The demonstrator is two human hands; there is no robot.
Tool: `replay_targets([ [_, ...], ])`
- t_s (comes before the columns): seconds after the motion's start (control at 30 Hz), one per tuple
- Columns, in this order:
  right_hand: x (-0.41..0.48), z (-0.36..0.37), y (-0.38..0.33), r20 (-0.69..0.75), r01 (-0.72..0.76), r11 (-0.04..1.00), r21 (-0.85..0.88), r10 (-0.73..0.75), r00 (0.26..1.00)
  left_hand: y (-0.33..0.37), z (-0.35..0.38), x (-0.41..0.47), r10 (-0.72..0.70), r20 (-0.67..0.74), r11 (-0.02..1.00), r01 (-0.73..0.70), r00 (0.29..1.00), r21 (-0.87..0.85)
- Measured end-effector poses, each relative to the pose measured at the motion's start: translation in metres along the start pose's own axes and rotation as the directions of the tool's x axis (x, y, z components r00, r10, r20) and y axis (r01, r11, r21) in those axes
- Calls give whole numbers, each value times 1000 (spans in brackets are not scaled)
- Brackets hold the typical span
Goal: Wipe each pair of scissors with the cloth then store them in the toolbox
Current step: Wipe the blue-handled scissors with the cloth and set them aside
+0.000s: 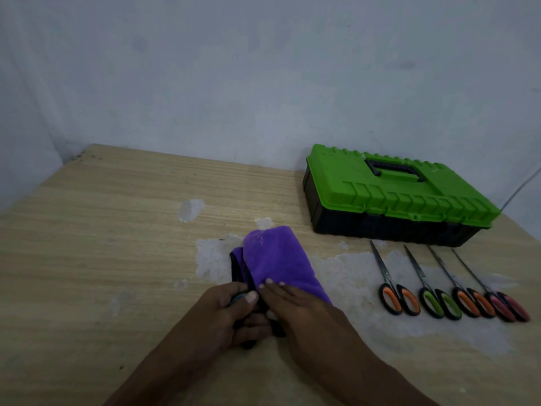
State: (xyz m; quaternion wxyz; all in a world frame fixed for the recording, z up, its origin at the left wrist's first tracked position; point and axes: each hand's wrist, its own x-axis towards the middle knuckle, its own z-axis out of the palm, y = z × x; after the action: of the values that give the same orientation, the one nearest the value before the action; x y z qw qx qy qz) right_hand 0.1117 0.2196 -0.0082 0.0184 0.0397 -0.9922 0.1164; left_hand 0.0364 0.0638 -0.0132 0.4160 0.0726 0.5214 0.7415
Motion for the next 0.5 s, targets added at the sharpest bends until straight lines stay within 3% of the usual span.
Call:
replay_targets([
  [0.03, 4, 0, 1, -81, -26, 996, -87, 19, 997, -1, 0, 1, 2, -12, 1000, -2, 1000, 6],
  [0.1, 16, -4, 5, -76, -80, 977, -197, 67, 995, -2, 0, 1, 8, -43, 1000, -7, 999, 15],
  [0.17, 28, -8, 17, -15, -94, 975, -201, 93, 996, -4, 0, 1, 6, -72, 1000, -5, 997, 13],
  [0.27, 43, -14, 33, -71, -154, 955, -254, 140, 988, -3, -1, 2, -2, -82, 1000, 4, 997, 19],
  [0.37, 56, -14, 41, -89, -254, 960, -118, 244, 966, -2, -2, 0, -5, -52, 1000, 5, 999, 7],
  [0.5, 53, -11, 46, -291, -268, 904, 332, 369, 883, -1, -4, -5, 42, -114, 995, -32, 993, 93],
])
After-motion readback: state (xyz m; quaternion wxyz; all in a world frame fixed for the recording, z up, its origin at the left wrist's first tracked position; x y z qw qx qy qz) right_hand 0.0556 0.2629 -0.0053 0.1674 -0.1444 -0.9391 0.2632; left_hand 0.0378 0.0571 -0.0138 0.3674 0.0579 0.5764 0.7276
